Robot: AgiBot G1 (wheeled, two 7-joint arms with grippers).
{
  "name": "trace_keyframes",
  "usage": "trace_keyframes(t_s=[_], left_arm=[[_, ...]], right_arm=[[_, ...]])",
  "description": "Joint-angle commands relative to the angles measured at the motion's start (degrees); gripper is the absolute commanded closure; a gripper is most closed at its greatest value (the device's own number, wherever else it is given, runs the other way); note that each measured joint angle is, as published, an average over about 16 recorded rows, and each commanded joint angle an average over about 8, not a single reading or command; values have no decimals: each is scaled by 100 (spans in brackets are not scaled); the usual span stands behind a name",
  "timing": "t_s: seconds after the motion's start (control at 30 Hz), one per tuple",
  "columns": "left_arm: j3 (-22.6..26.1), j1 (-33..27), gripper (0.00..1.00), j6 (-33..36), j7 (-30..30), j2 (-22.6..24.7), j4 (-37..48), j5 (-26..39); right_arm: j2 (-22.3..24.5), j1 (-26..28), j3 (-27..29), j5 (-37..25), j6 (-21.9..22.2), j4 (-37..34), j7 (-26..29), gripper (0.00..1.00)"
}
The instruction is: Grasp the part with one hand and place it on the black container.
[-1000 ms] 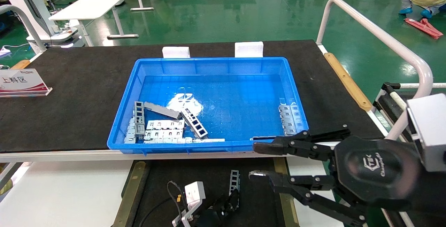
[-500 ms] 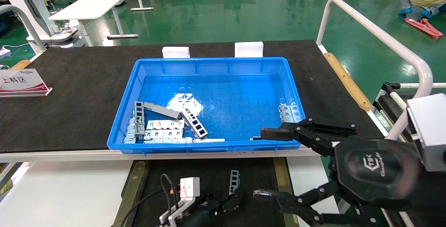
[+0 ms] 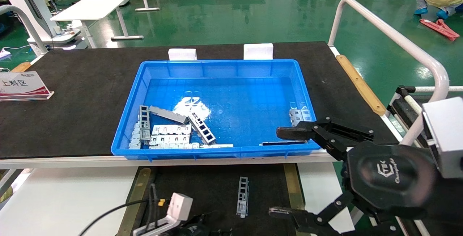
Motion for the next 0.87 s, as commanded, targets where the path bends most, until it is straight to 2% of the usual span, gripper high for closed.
trace_keyframes(t_s=[0.03, 0.23, 0.5, 0.87], left_arm=[[18, -53, 0, 296, 10, -214, -54, 19], [-62, -130, 0, 860, 94, -691, -278, -2], [-213, -201, 0, 1263, 121, -1178, -614, -107], [-322, -219, 0, 1444, 230, -1345, -760, -165]], right_arm=[[0, 0, -1, 0, 0, 0, 0, 0], [1, 1, -2, 2, 1, 0, -1, 0], [2, 1, -5, 3, 2, 0, -2, 0], [3, 2, -8, 5, 3, 0, -4, 0]])
